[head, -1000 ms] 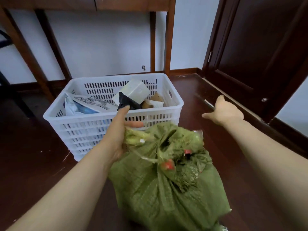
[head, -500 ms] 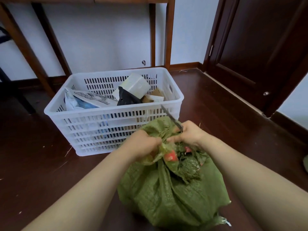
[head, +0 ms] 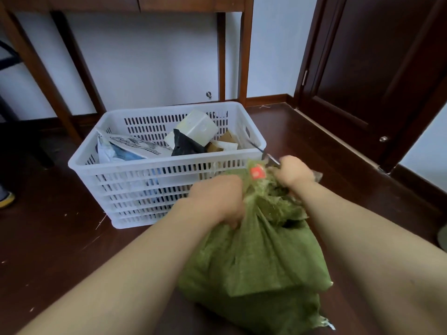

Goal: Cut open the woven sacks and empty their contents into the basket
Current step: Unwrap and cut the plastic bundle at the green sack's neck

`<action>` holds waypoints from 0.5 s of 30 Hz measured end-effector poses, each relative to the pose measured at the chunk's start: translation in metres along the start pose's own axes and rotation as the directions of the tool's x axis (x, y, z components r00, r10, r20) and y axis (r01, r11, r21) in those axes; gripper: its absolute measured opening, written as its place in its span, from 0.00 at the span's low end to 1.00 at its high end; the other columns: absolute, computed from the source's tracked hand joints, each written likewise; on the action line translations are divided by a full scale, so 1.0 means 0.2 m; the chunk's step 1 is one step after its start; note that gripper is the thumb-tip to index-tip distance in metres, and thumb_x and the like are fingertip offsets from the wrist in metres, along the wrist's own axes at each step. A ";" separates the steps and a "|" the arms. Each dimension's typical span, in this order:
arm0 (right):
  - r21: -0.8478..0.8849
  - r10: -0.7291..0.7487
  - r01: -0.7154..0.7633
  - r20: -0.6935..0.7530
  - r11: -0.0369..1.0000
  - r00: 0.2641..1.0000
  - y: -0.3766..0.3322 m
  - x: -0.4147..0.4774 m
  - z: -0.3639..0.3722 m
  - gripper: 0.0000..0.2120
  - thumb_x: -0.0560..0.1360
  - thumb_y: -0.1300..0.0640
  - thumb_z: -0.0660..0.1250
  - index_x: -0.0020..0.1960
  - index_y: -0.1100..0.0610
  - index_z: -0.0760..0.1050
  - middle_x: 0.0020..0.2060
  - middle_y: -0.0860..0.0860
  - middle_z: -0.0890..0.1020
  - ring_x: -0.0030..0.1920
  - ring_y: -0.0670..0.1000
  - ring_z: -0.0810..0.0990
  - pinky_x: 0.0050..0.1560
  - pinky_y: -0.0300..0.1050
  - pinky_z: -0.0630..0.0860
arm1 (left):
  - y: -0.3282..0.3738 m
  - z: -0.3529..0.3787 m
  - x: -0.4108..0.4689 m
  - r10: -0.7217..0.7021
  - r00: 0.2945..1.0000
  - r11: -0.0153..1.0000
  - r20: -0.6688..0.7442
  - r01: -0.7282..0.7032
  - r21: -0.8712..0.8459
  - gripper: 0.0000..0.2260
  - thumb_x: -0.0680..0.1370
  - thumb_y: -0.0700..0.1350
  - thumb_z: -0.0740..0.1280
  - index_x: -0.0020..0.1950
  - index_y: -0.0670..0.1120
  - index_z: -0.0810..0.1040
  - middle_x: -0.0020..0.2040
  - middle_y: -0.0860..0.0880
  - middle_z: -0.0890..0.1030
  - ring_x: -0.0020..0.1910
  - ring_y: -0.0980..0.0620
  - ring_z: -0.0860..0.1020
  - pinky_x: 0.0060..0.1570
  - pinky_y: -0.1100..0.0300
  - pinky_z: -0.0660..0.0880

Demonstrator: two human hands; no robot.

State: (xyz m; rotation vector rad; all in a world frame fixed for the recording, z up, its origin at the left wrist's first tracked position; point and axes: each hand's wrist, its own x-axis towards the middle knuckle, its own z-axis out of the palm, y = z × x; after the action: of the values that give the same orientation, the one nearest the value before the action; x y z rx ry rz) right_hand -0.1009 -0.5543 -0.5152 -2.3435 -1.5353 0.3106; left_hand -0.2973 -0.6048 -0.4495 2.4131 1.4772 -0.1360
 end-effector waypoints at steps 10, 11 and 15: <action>0.065 0.209 -0.207 -0.032 0.976 0.977 0.13 0.05 0.01 0.14 0.76 0.51 0.66 0.50 0.62 0.76 0.52 0.60 0.80 0.54 0.62 0.79 0.49 0.49 0.74 | -0.20 -0.02 -0.14 0.026 0.995 0.955 0.097 0.004 -0.298 0.16 0.75 0.48 0.70 0.28 0.47 0.79 0.28 0.52 0.80 0.30 0.52 0.75 0.45 0.52 0.79; 0.063 0.209 -0.207 -0.032 0.976 0.977 0.13 0.05 0.01 0.13 0.76 0.51 0.67 0.49 0.62 0.76 0.52 0.60 0.80 0.54 0.62 0.79 0.49 0.50 0.75 | -0.21 -0.03 -0.14 0.032 0.995 0.953 0.099 -0.001 -0.301 0.16 0.75 0.49 0.70 0.28 0.47 0.79 0.26 0.53 0.79 0.29 0.53 0.74 0.44 0.54 0.78; 0.048 0.221 -0.220 -0.024 0.974 0.975 0.10 0.07 0.01 0.10 0.75 0.52 0.67 0.46 0.59 0.73 0.49 0.58 0.80 0.51 0.62 0.80 0.48 0.51 0.77 | -0.23 -0.03 -0.16 0.050 0.993 0.927 0.107 -0.006 -0.375 0.17 0.76 0.49 0.69 0.28 0.47 0.78 0.23 0.55 0.76 0.25 0.57 0.72 0.35 0.59 0.75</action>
State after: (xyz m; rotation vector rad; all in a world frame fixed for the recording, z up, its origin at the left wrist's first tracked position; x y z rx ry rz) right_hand -0.0797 -0.5487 -0.5248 -2.4748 -1.2421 0.3576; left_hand -0.3536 -0.6103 -0.4452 2.0807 1.2826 0.0142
